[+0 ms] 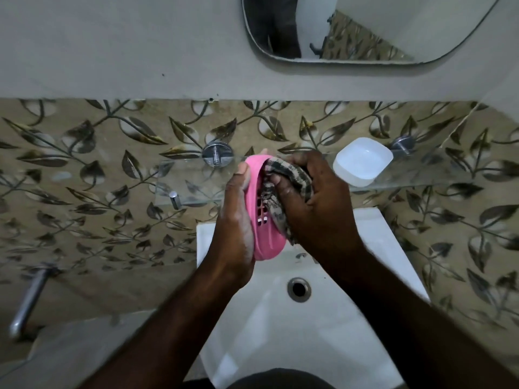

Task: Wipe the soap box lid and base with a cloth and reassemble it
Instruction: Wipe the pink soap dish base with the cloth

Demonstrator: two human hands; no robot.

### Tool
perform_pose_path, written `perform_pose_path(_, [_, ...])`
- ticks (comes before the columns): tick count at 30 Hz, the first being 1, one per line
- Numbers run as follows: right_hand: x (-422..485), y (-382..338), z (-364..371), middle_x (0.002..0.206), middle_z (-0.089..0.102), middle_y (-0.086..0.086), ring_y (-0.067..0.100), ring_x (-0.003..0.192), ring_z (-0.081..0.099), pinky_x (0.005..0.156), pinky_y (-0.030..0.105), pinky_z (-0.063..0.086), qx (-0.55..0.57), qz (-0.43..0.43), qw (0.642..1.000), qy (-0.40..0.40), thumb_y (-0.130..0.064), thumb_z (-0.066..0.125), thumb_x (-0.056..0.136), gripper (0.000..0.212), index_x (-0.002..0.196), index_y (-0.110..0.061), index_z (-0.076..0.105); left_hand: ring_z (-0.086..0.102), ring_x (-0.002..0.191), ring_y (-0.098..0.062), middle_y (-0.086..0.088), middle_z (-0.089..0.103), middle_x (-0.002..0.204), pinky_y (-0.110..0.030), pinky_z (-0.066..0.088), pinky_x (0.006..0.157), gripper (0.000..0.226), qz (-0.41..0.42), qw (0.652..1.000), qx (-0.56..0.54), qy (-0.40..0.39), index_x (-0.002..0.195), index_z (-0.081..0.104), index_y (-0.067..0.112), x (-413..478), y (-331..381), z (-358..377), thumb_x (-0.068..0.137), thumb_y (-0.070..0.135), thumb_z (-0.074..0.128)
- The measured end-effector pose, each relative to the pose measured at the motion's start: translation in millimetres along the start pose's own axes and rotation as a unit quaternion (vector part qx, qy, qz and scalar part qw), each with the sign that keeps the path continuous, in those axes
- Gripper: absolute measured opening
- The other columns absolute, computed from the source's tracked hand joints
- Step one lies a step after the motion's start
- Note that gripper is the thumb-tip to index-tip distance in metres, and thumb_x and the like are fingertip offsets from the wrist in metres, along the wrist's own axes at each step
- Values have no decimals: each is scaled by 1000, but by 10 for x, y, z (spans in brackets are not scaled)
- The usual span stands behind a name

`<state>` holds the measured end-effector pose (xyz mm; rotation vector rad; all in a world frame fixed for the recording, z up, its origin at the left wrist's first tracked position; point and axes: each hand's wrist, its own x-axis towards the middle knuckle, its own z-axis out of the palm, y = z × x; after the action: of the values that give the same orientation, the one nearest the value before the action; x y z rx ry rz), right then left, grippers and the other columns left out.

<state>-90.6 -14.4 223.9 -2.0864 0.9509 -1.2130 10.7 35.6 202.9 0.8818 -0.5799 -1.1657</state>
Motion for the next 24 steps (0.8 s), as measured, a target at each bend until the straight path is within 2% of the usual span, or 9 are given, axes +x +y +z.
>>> perform_pose_path(2, [-81,29,8,70,59,-17,2,68,62,56,22,49,-49,20,998,-17,-31,63,92,10,89,-26,54,72,95,-19,-4,76,102,-32,58,76,46,9,1000,-1,17,112,65,22,8,28,-26,91,55,42])
perform_pose_path(4, [-228,52,-1,62,60,-11,7,57,61,50,25,46,-94,56,989,-99,-33,63,90,16,81,-29,50,72,75,-14,0,75,80,-30,58,63,42,9,999,-14,44,101,68,22,21,26,-67,92,52,39])
perform_pose_path(6, [-343,-31,-55,61,64,-5,11,52,63,50,27,50,-31,107,976,-187,-29,64,90,15,78,-25,56,67,61,-14,1,71,66,-29,55,58,45,4,999,-15,50,82,75,24,10,-11,-93,88,52,40])
perform_pose_path(8, [-342,-134,-117,63,68,-1,11,55,65,55,28,52,48,109,965,-232,-23,68,89,11,80,-21,63,67,63,-18,-1,70,66,-34,54,66,48,-17,998,-34,45,69,78,28,-2,-32,-86,84,56,42])
perform_pose_path(10, [-245,-161,-135,74,70,-3,10,67,68,64,30,54,50,38,976,-210,-23,70,88,4,89,-19,68,70,70,-22,-5,73,72,-36,56,68,51,-38,997,-48,40,74,79,25,-10,-53,-76,83,59,42])
perform_pose_path(13, [-53,-34,-91,94,71,-4,12,83,67,73,36,55,-30,-43,993,-102,-19,68,87,15,102,-18,67,73,85,-20,-4,77,89,-35,60,68,49,-40,999,-21,3,101,70,23,-22,-82,-21,95,54,31])
perform_pose_path(18, [-96,127,53,80,66,-2,19,72,63,60,37,52,-110,-7,994,0,-24,64,86,9,88,-17,59,71,99,-21,-6,75,107,-39,56,84,54,-24,998,31,44,117,64,23,-57,-156,-68,87,63,45])
perform_pose_path(20, [-173,139,102,70,62,-5,18,63,61,54,33,48,-124,34,992,-14,-32,62,87,16,80,-24,50,71,98,-24,-9,74,106,-43,55,87,54,-14,997,39,63,112,66,25,-42,-154,-95,81,66,49])
perform_pose_path(24, [-363,127,71,55,55,-13,1,55,56,51,17,38,-109,90,979,-146,-32,64,89,30,67,-33,43,71,77,-20,-7,73,88,-36,57,70,55,20,996,35,78,107,66,22,-6,-115,-137,77,65,47])
